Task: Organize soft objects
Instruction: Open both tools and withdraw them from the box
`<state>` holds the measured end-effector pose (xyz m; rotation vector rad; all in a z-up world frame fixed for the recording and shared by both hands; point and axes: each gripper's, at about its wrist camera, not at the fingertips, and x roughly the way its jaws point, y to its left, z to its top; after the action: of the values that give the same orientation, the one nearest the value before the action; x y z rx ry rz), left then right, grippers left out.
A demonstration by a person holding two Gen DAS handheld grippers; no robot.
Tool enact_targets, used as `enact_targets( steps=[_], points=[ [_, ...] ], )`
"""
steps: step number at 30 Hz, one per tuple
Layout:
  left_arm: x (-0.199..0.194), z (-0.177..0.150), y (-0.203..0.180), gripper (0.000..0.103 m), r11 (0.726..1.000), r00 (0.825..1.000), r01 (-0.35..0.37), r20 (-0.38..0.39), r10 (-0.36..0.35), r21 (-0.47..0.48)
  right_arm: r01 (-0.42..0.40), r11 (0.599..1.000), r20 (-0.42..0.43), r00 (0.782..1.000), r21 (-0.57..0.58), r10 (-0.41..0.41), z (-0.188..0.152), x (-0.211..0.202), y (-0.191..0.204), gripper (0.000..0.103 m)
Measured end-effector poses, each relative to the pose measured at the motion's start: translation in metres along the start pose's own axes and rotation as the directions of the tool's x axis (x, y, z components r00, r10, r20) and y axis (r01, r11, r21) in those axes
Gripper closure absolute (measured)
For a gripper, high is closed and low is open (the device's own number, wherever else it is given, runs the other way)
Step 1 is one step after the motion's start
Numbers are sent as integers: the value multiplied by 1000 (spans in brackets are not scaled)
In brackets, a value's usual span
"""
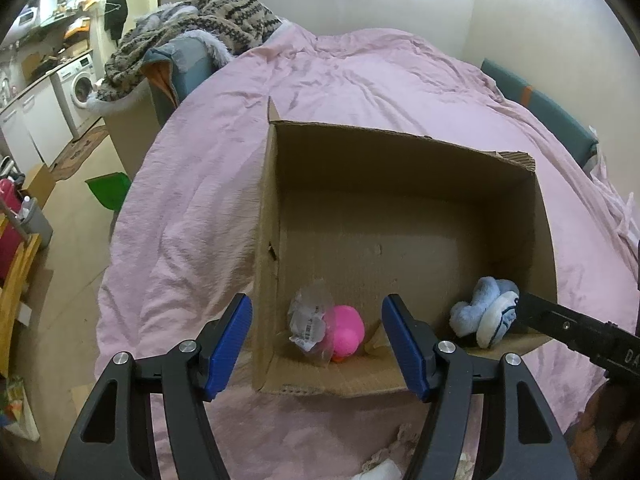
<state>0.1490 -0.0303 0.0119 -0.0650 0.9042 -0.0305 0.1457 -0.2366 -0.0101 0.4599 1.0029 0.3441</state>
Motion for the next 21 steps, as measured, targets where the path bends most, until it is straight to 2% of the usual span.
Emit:
enact_targets(
  steps=[5, 10, 14, 18, 21],
  points=[
    [-12, -8, 9, 38, 1000, 1000, 14, 1, -14, -7, 15, 1000, 2, 1000, -3, -15, -4, -12, -2, 28],
    [-19, -16, 21, 38, 998, 998, 25, -48, -27, -50, 35, 999, -14, 999, 5, -35, -13, -21, -5, 28],
    [-26, -32, 28, 38, 997, 996, 17, -87, -23, -79, 94, 996, -19, 995, -12, -94, -25, -29, -8, 28],
    [-32, -43, 32, 38, 995, 994, 12, -107, -22, -94, 91, 995, -55, 994, 28, -90, -38, -33, -16, 28],
    [-37, -48, 34, 38, 995, 993, 9, -115, -20, -99, 95, 995, -60, 994, 16, -94, -46, -38, -14, 28]
  ],
)
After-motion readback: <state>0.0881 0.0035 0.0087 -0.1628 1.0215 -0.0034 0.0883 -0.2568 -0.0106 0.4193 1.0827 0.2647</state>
